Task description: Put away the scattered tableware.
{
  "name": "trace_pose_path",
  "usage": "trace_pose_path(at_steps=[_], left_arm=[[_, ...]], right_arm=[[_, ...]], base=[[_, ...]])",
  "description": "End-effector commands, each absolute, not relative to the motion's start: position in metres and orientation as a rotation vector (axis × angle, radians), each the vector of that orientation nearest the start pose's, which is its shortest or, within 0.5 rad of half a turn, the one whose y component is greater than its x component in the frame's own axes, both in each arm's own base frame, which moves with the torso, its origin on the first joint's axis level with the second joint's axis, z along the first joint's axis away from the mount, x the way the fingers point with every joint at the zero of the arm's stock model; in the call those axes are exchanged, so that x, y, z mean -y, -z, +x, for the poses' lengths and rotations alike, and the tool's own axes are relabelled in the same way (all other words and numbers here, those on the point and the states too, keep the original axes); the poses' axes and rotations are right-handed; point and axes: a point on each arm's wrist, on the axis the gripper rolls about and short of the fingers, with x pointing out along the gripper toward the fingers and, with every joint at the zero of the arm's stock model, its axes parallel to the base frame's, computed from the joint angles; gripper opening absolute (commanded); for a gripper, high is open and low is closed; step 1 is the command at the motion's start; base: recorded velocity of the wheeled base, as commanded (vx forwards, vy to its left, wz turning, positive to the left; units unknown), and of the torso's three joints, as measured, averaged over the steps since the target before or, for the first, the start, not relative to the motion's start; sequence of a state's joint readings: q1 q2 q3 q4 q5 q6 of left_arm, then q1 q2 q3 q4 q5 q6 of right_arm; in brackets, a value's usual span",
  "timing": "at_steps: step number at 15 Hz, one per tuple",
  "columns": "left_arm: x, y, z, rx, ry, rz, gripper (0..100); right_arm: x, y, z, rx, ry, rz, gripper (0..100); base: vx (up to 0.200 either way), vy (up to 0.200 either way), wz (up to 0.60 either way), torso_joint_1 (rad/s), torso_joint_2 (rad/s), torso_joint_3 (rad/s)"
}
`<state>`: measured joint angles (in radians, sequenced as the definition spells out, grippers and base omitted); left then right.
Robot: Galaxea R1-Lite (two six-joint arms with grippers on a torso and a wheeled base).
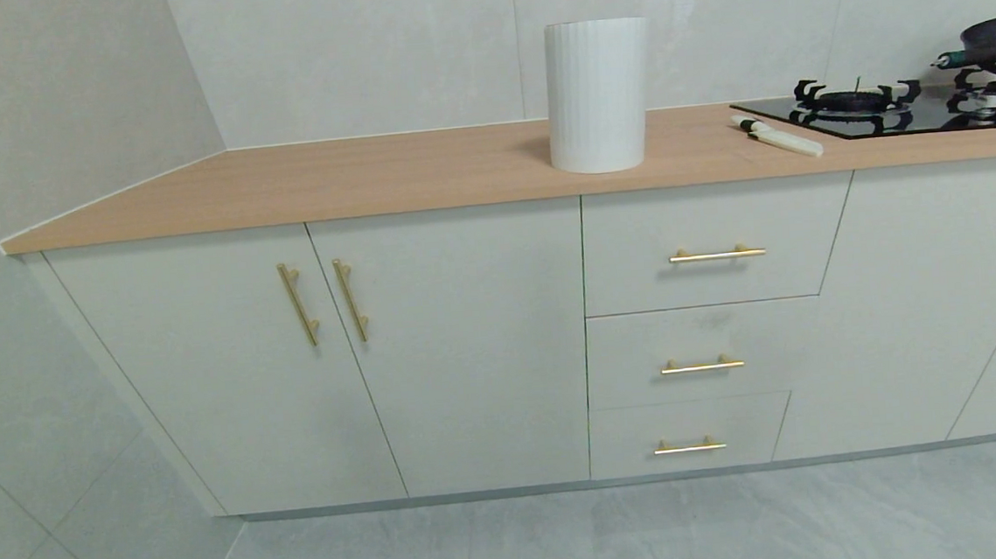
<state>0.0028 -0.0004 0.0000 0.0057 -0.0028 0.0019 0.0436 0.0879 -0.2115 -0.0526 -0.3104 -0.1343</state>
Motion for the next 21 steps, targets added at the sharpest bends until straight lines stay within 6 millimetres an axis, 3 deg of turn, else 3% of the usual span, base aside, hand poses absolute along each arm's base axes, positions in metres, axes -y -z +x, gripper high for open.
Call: trace_pose_path(at_steps=[1, 4, 9, 12, 21], left_arm=[[0.0, -0.075, -0.023, -0.006, 0.0, 0.002, 100], [0.0, -0.075, -0.023, -0.006, 0.0, 0.003, 100], [0.0, -0.075, -0.023, -0.006, 0.0, 0.002, 100], [0.0, -0.075, -0.023, -0.006, 0.0, 0.002, 100], [0.0, -0.075, -0.023, -0.006, 0.002, 0.017, 100]], right_arm=[[0.007, -0.124, -0.034, 0.179, 0.309, -0.098, 100], [0.007, -0.106, -0.031, 0.171, 0.309, -0.055, 100], [0.003, -0.08, -0.023, 0.039, 0.116, -0.045, 100], [0.0, -0.074, -0.023, -0.022, 0.003, -0.043, 100], [0.0, -0.076, -0.023, 0.0, -0.003, -0.012, 100]], base=[[0.0, 0.0, 0.0, 0.0, 0.0, 0.0], [0.0, 0.0, 0.0, 0.0, 0.0, 0.0], [0.0, 0.0, 0.0, 0.0, 0.0, 0.0], [0.0, 0.0, 0.0, 0.0, 0.0, 0.0], [0.0, 0.0, 0.0, 0.0, 0.0, 0.0]])
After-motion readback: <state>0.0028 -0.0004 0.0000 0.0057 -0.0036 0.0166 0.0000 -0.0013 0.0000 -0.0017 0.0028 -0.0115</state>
